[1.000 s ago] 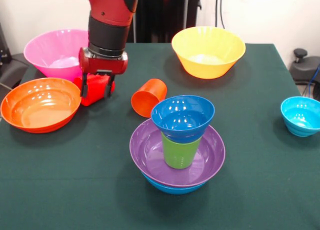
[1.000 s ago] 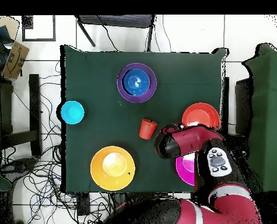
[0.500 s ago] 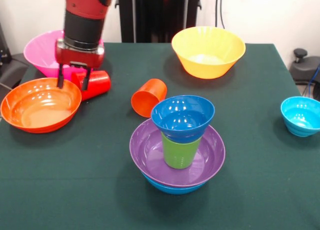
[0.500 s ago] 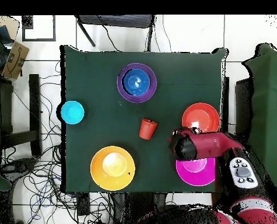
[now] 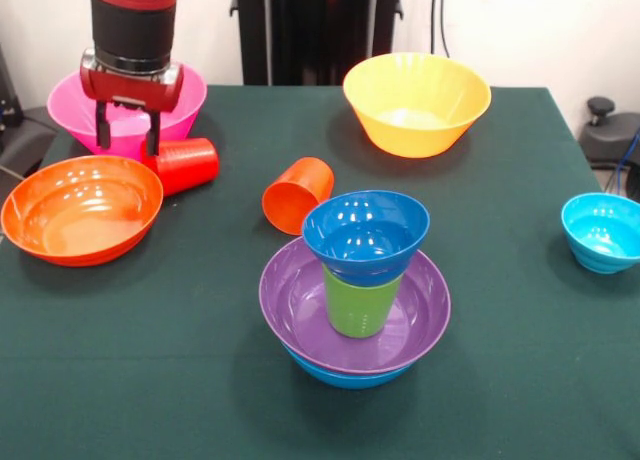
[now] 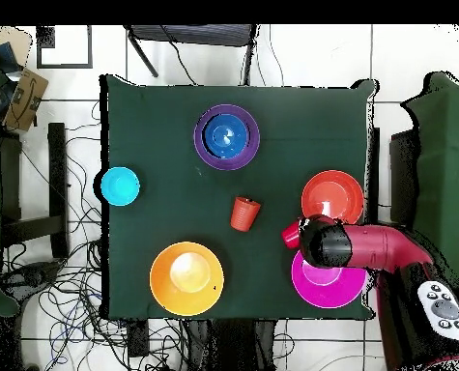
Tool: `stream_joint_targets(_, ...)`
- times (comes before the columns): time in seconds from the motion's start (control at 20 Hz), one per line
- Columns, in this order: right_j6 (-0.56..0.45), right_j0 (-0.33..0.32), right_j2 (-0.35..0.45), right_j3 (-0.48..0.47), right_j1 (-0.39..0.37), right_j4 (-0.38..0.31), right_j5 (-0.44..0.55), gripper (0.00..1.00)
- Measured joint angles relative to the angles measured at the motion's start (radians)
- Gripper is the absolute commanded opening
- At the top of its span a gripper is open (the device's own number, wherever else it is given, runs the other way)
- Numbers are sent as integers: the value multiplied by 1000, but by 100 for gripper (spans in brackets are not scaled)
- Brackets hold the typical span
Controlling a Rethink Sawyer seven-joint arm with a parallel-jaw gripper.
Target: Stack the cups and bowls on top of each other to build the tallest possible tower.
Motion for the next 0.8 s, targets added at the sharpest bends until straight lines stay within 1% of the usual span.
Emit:
stream_joint_targets(0.15,0,-22,37,21,-20,28,62,100)
stream_joint_targets(0.35,0,-41,72,40,-33,49,110,100)
stream_joint_targets(0.4,0,-49,90,51,-38,56,134,100)
stream_joint_targets(0.6,0,-61,121,78,-48,57,162,100)
stream_joint_targets(0.8,0,-60,123,95,-53,57,162,100)
